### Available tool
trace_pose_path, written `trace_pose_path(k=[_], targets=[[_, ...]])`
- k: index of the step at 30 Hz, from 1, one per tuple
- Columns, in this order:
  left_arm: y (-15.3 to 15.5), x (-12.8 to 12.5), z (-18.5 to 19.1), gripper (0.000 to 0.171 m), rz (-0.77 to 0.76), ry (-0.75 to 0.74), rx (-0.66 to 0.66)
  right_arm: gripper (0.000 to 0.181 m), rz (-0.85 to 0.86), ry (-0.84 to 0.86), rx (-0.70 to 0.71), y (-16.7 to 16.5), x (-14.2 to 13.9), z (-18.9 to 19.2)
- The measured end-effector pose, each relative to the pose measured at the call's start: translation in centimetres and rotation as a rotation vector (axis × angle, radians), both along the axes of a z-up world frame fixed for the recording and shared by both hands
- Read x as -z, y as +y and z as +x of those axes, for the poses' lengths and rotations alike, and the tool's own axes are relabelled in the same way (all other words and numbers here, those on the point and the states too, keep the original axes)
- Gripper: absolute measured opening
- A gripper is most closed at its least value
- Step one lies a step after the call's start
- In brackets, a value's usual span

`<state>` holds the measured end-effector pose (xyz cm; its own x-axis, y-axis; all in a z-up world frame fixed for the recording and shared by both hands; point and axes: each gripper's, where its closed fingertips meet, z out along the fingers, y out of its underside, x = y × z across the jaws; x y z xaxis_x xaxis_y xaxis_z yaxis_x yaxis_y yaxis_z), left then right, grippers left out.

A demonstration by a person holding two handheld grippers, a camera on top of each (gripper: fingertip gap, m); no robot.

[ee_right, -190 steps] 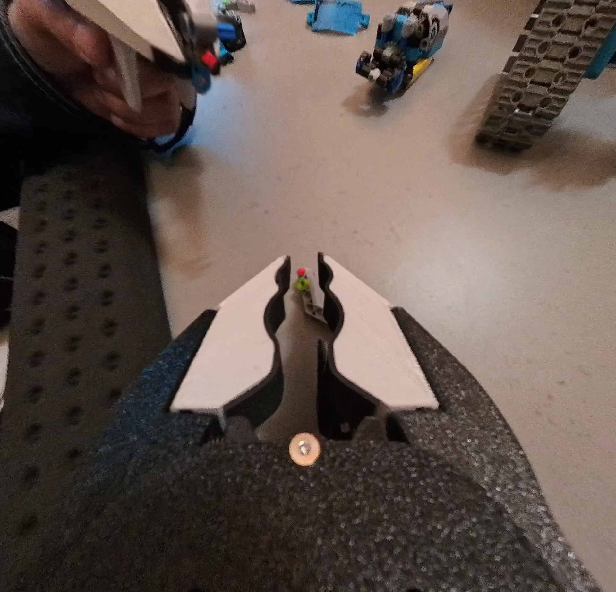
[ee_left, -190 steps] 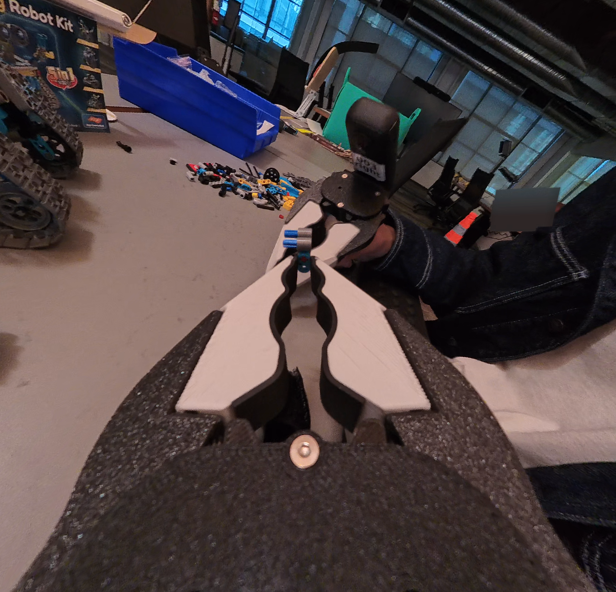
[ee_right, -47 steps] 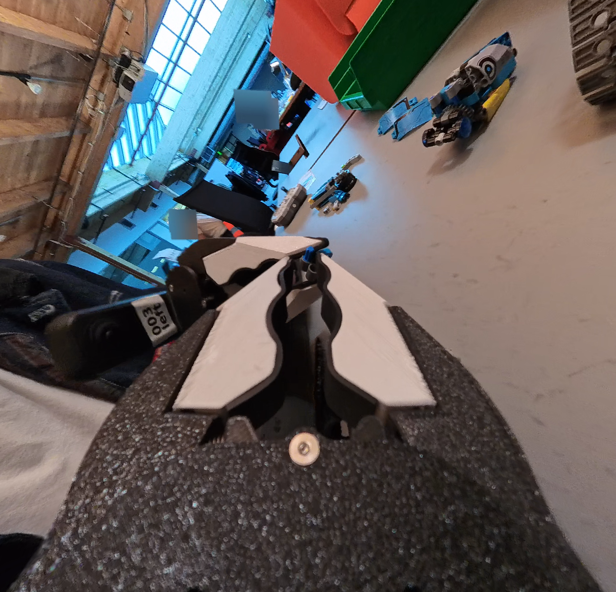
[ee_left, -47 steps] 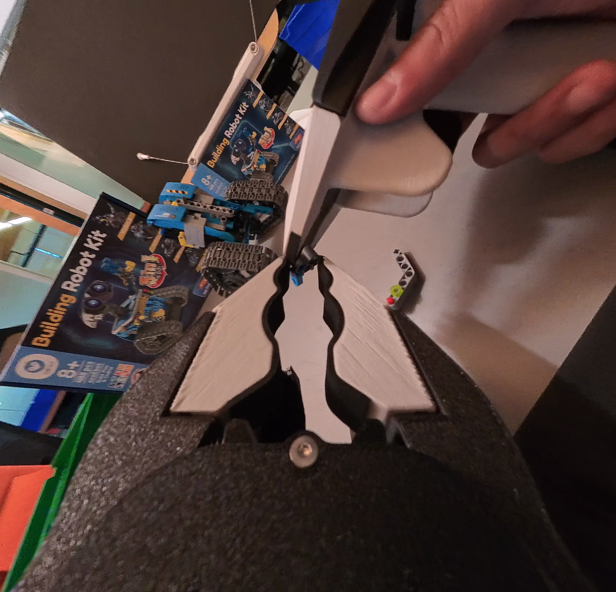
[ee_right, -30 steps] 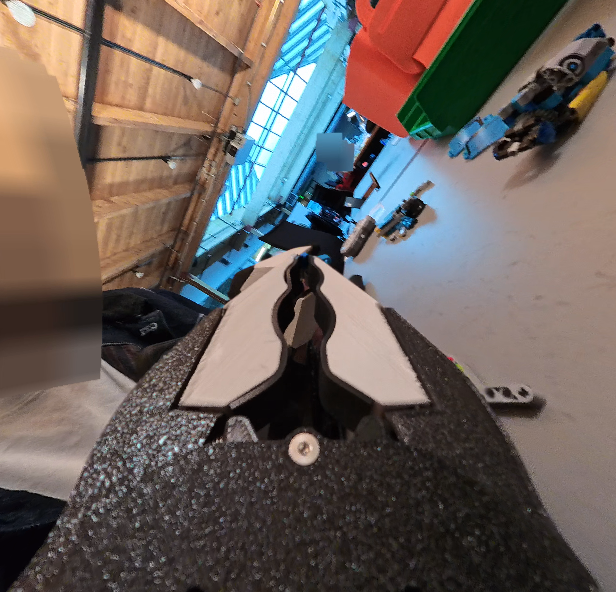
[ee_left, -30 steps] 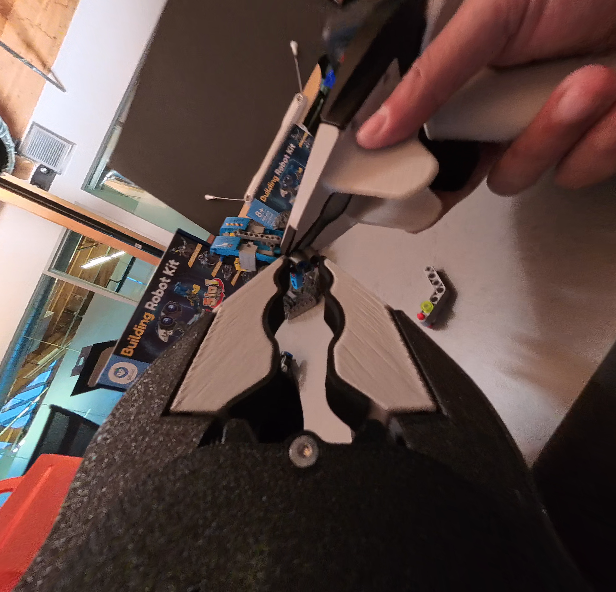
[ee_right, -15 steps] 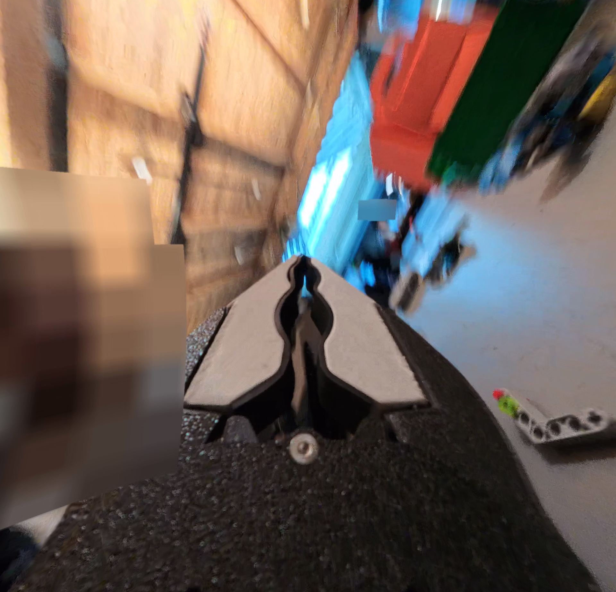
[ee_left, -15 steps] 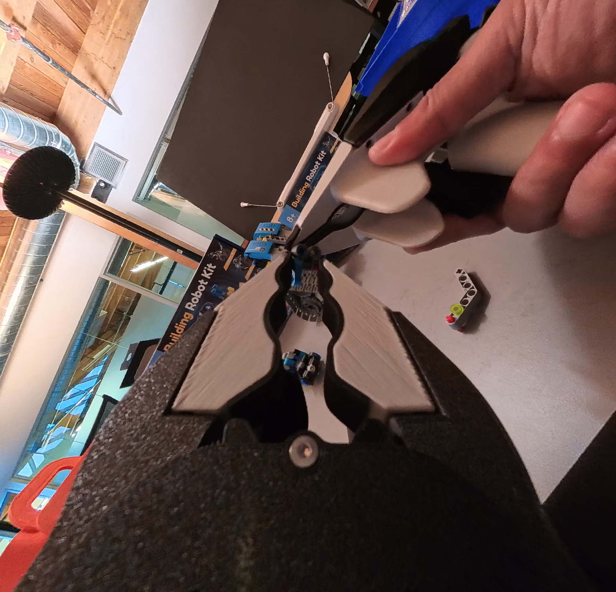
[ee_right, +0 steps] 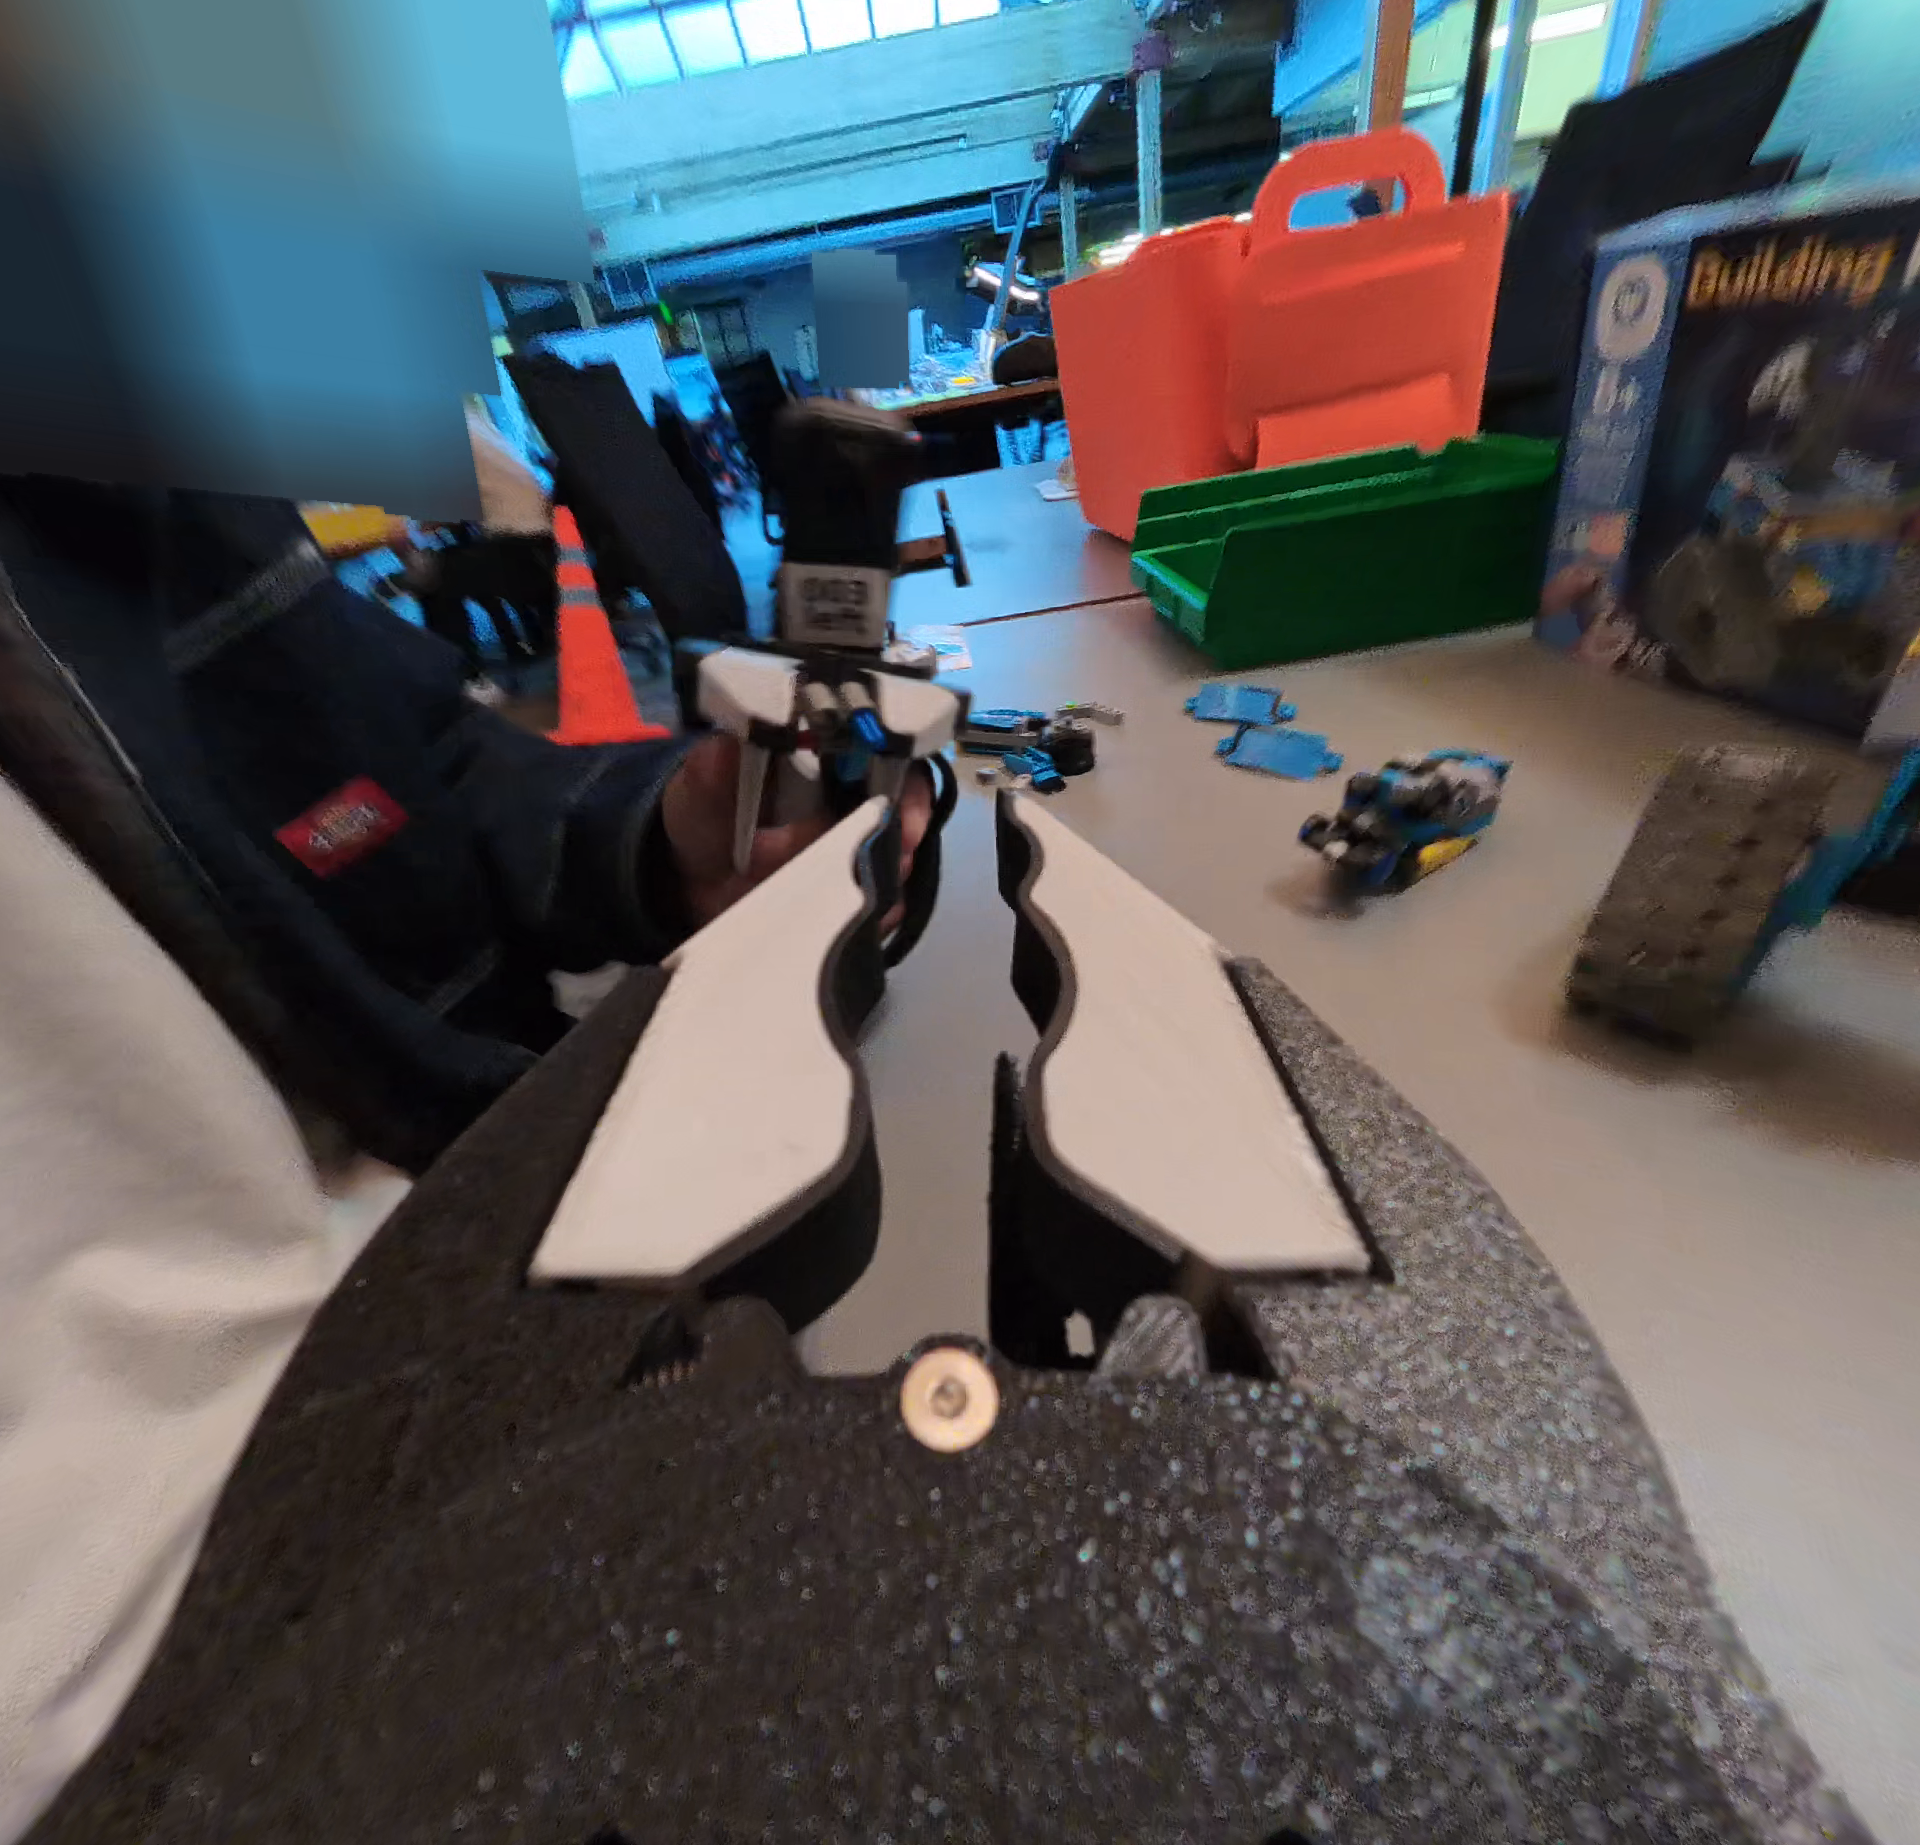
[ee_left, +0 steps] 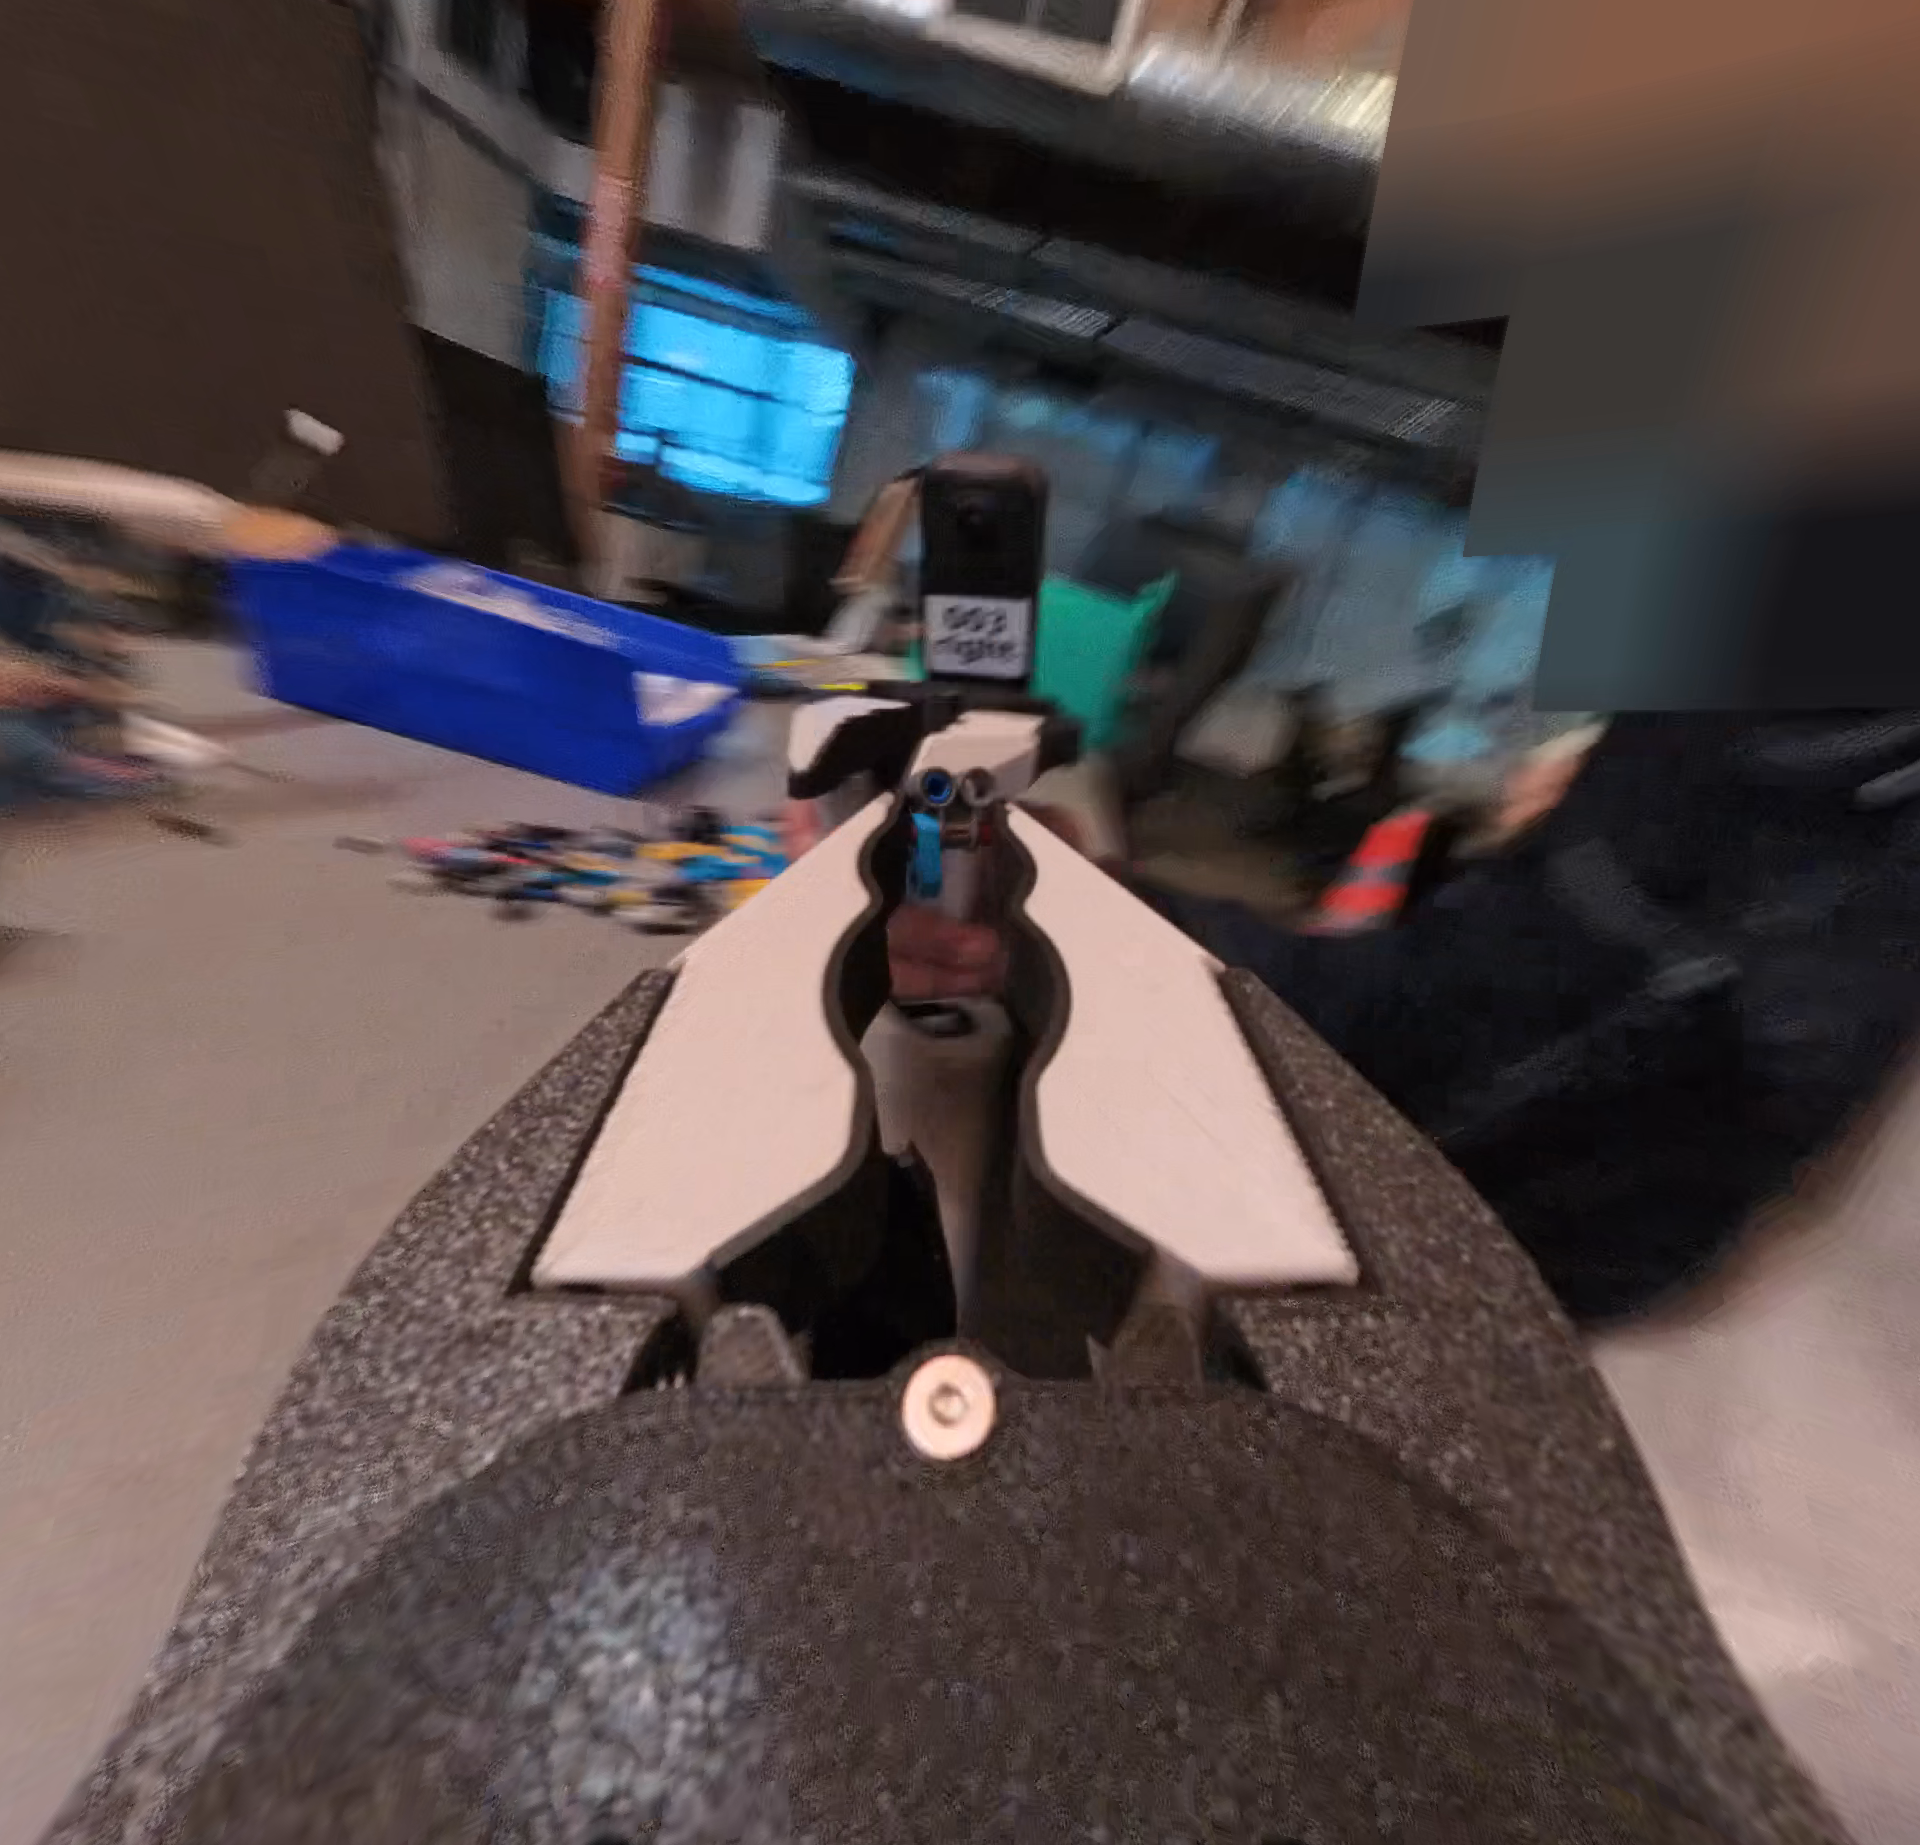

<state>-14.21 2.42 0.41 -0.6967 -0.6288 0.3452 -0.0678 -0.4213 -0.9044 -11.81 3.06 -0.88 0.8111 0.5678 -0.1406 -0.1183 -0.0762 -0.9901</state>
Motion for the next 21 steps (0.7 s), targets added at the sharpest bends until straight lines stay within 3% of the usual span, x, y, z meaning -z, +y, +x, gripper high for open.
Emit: trace_pose_path(k=[3, 6, 8, 14, 21], targets=[[0.6, -0.9, -1.1, 0.014, -0.352, 0.094, 0.294, 0.016, 0.110, -0.160, 0.020, -0.3, -0.9, -1.4], [1.2, -0.7, -1.0, 0.014, -0.459, 0.141, 0.359, 0.019, 0.145, -0.314, 0.079, 0.0, -1.0, -1.8], [0.5, -0.3, -1.1, 0.014, -0.477, 0.186, 0.420, 0.019, 0.163, -0.421, 0.134, 0.4, -0.9, -2.0], [1.2, 0.0, -0.5, 0.014, -0.545, 0.220, 0.421, 0.013, 0.201, -0.643, 0.255, 1.0, -0.4, -2.4], [0.8, 0.2, -0.6, 0.014, -0.530, 0.234, 0.438, 0.005, 0.221, -0.616, 0.255, 1.2, -0.5, -2.8]])
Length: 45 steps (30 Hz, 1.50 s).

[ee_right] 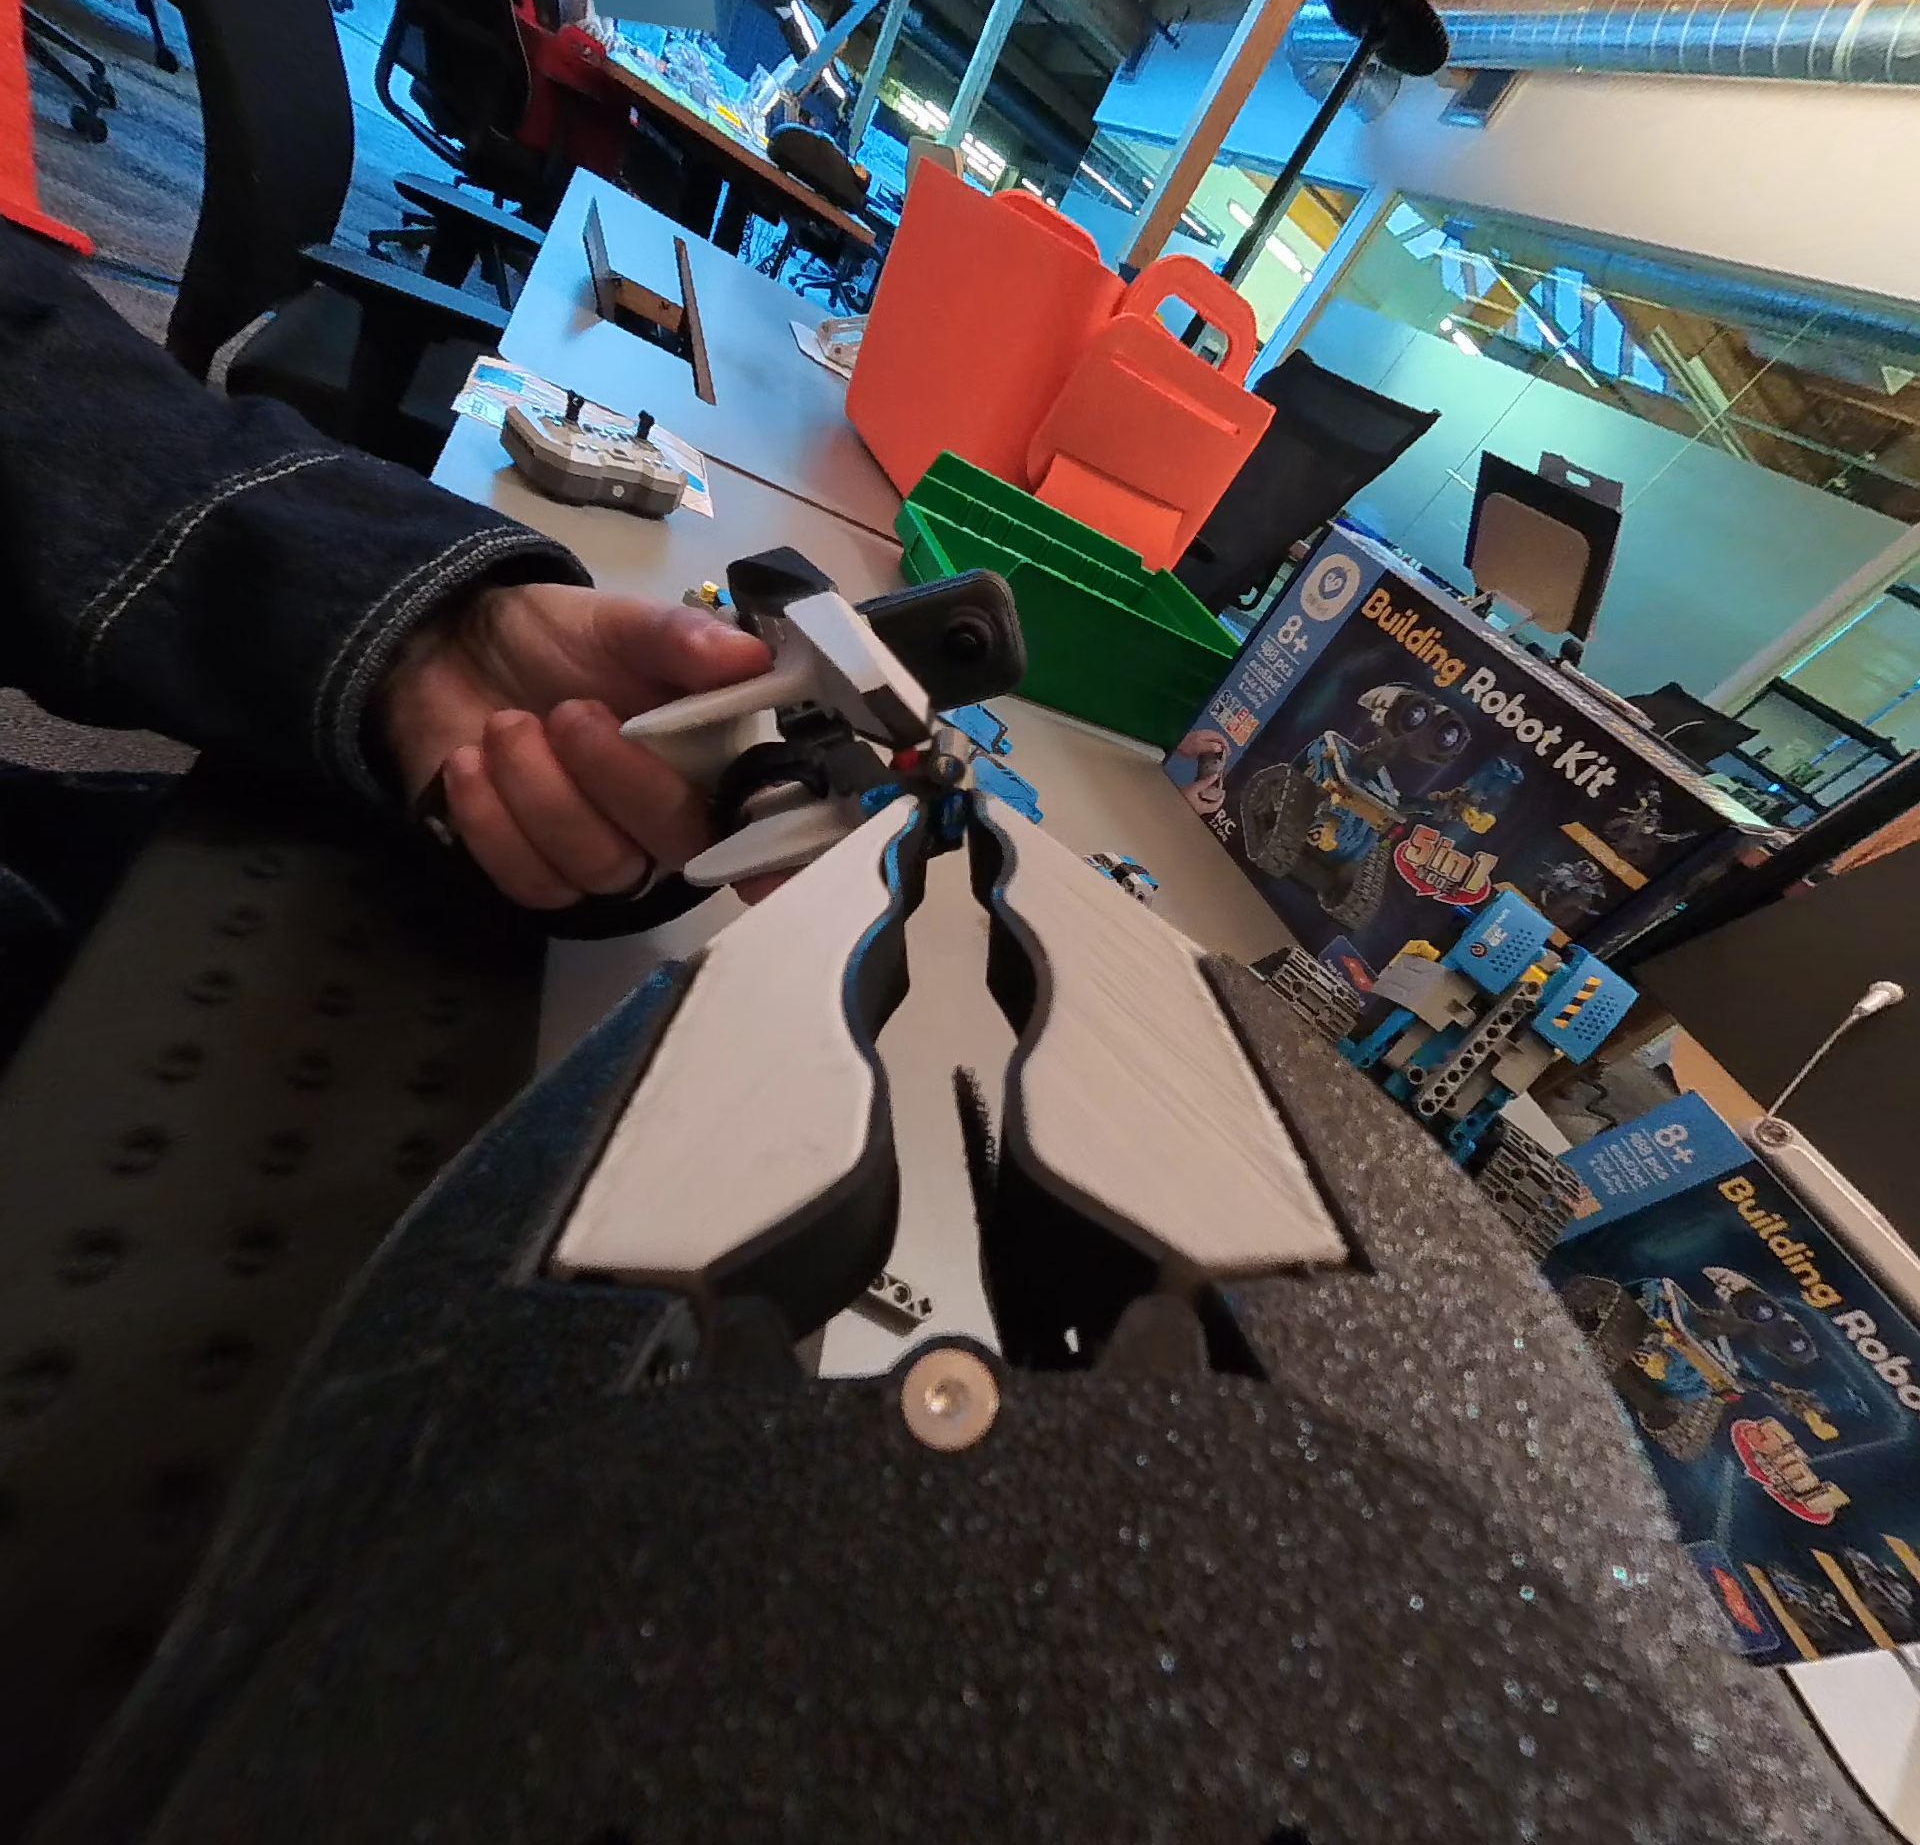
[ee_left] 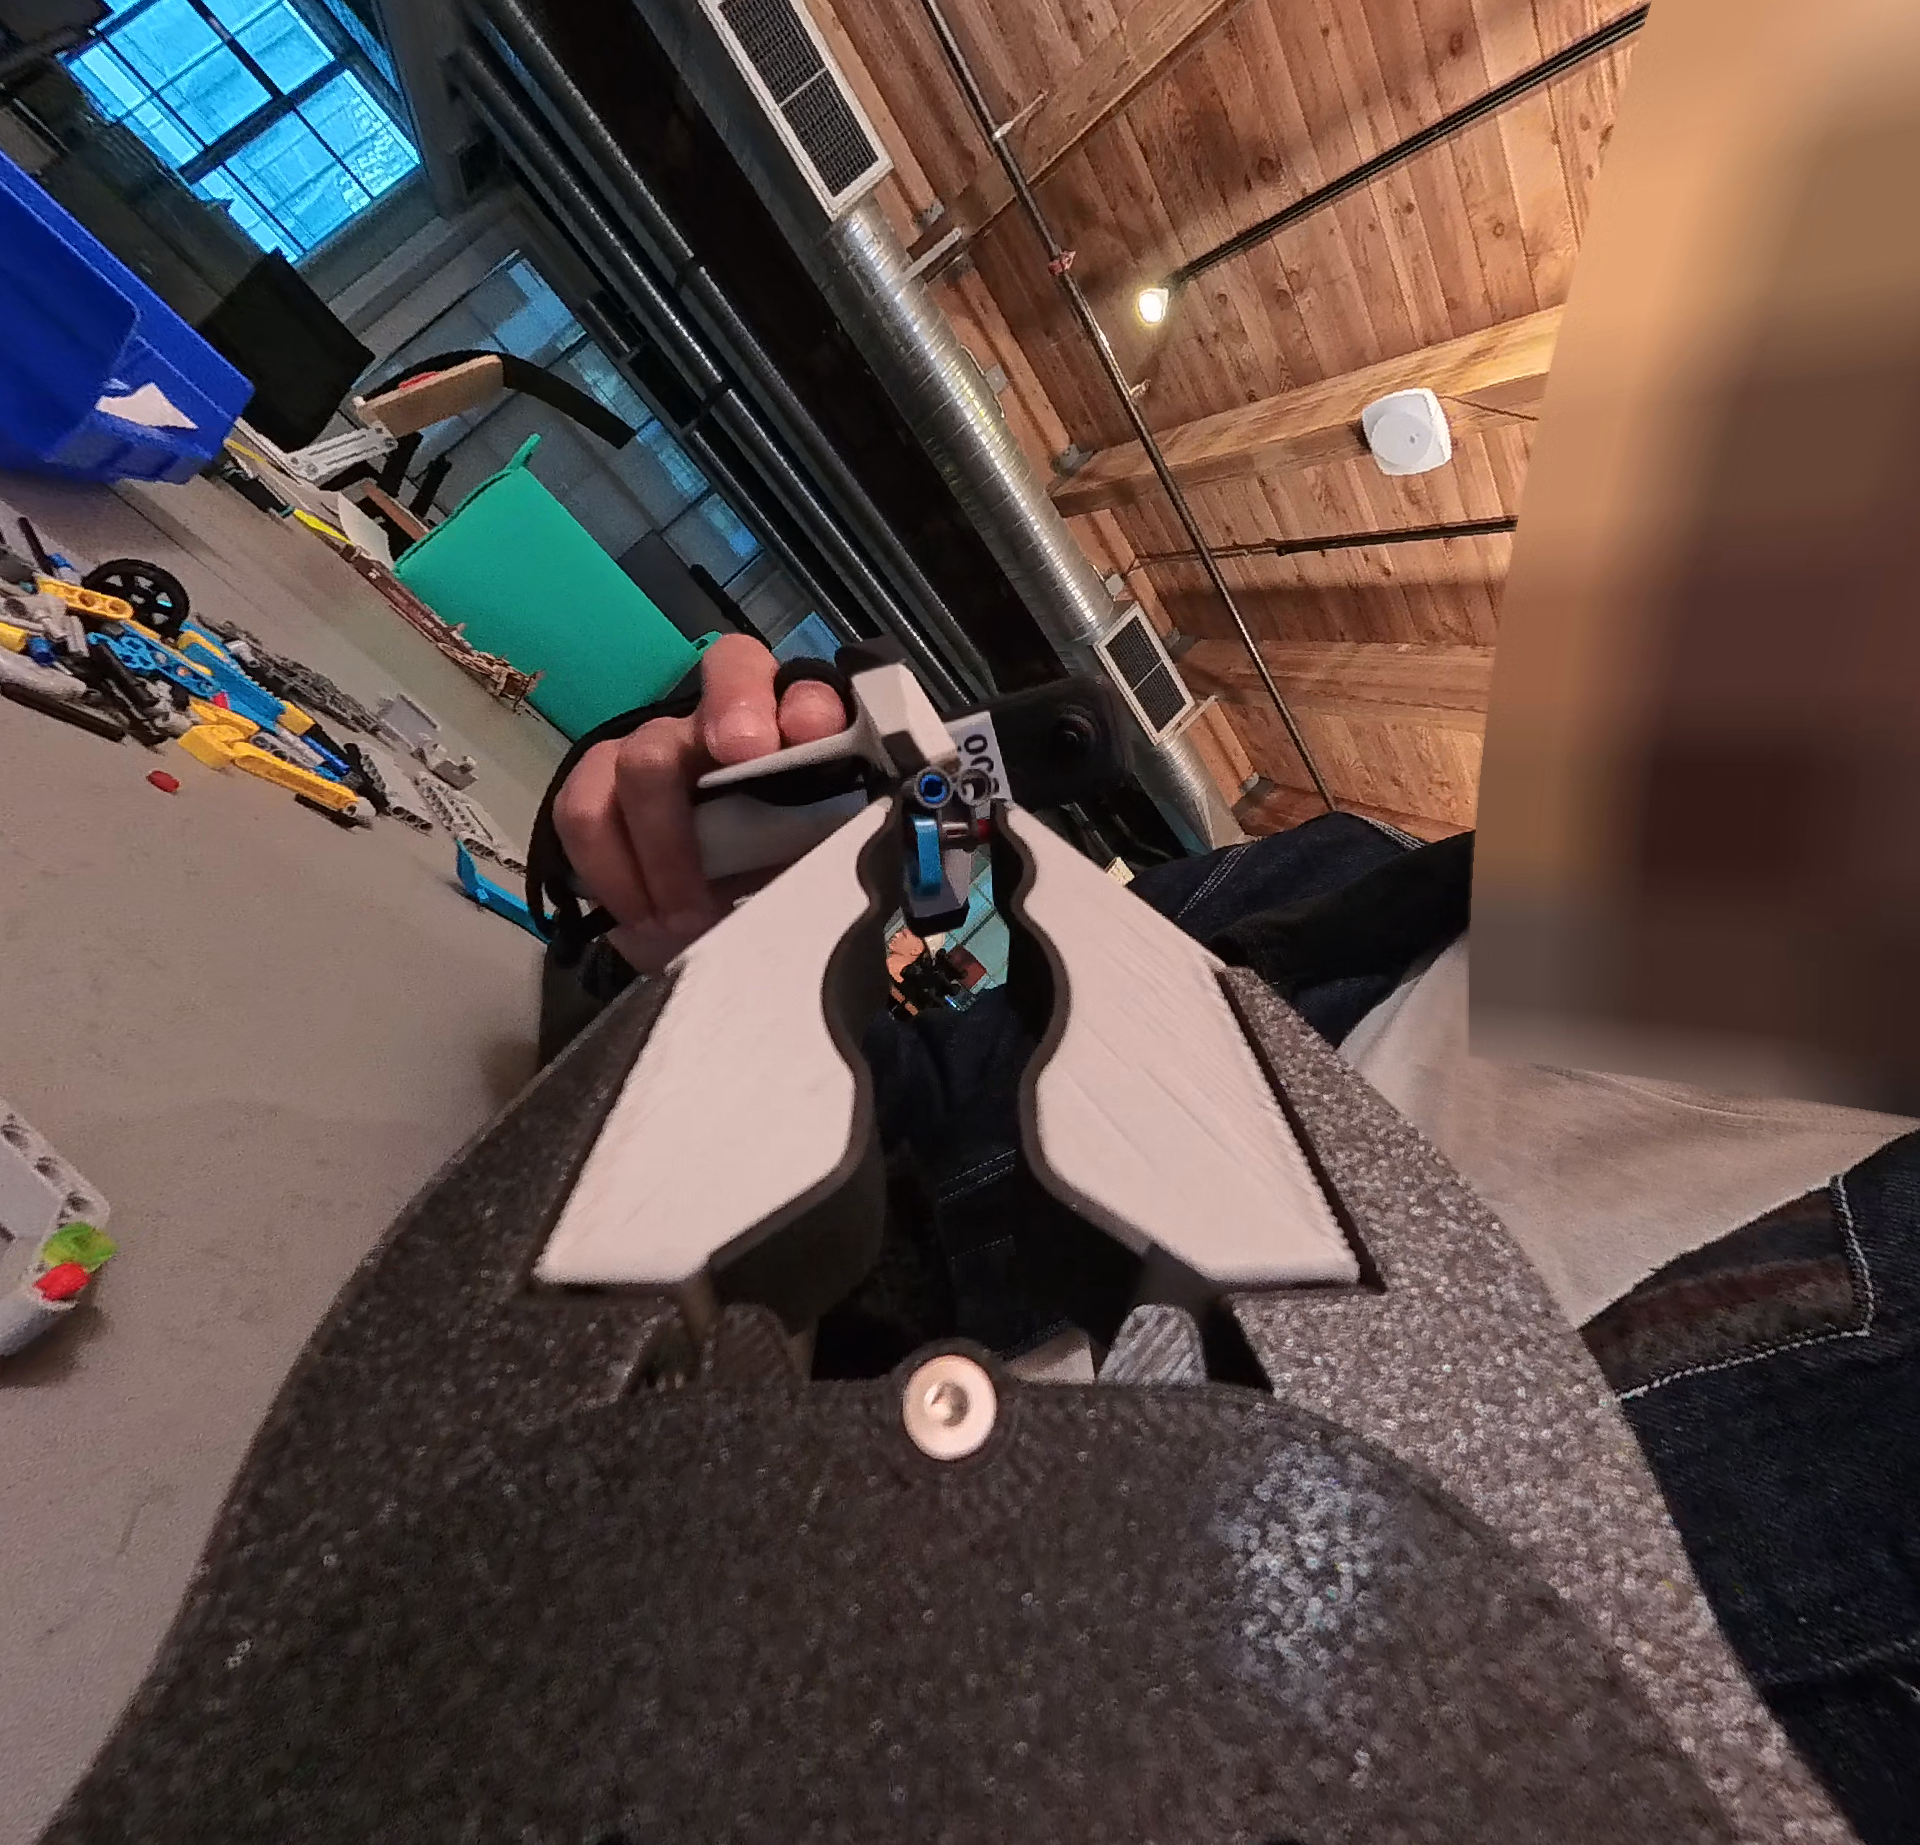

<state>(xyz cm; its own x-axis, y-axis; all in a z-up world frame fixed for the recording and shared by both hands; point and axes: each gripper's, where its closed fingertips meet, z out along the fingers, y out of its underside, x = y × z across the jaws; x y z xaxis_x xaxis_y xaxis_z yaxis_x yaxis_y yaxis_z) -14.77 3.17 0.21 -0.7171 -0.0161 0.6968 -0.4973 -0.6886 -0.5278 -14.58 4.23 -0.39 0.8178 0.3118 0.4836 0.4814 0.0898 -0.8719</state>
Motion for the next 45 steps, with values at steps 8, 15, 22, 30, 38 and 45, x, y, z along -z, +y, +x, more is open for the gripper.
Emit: trace_pose_path(k=[8, 15, 22, 30, 38, 45], targets=[[0.2, -0.2, -0.3, 0.013, -0.069, 0.016, 0.057, 0.005, 0.020, 0.017, -0.006, 0.2, -0.2, -0.3], [0.8, 0.5, 0.7, 0.016, -0.021, 0.051, -0.033, 0.001, -0.098, 0.064, 0.030, 0.7, 0.8, 0.7], [1.3, 1.5, 1.6, 0.013, 0.060, 0.083, -0.120, 0.002, -0.173, -0.036, 0.070, 0.8, 2.0, 1.0], [1.4, 1.9, 2.0, 0.015, 0.048, 0.121, -0.107, 0.002, -0.160, -0.110, 0.113, 0.8, 2.2, 1.4], [0.9, 1.9, 1.5, 0.013, 0.075, 0.105, -0.075, 0.003, -0.163, -0.165, 0.107, 0.4, 2.1, 1.3], [1.1, 1.7, 1.5, 0.013, 0.051, 0.102, -0.066, 0.002, -0.145, -0.144, 0.116, 0.6, 2.3, 1.5]])
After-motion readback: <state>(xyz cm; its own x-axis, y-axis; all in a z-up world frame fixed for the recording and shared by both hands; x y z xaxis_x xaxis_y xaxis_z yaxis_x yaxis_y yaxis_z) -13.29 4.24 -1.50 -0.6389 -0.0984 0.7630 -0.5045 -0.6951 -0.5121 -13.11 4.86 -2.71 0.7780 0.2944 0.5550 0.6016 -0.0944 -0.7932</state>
